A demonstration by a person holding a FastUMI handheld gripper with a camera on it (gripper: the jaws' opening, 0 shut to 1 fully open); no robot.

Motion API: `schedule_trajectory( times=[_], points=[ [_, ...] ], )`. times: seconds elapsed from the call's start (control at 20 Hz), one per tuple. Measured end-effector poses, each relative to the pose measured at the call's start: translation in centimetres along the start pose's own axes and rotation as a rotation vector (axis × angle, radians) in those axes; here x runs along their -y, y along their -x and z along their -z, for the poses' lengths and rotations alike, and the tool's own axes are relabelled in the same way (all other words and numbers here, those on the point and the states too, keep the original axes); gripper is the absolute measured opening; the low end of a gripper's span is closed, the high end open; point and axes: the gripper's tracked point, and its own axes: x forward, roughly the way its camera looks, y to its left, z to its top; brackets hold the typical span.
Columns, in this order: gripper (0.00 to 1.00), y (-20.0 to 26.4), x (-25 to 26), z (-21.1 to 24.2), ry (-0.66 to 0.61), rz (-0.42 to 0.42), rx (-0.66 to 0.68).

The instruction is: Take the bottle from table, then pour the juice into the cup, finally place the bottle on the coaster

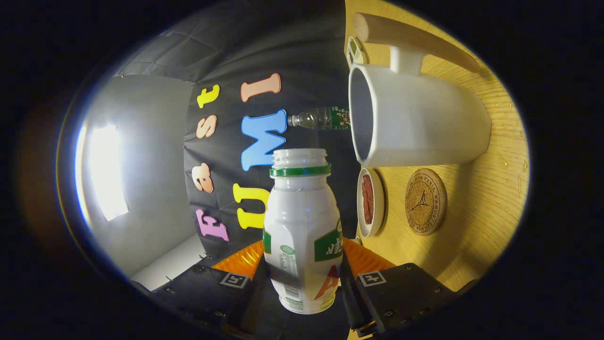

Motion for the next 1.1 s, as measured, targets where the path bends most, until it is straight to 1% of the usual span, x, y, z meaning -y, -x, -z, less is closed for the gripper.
schedule_trajectory(
  times=[0.5,1.1],
  points=[
    [0.70,0.13,-0.06,-0.24,-0.077,-0.023,0.019],
    [0.70,-0.11,-0.45,-0.12,-0.090,-0.040,0.025]
  ],
)
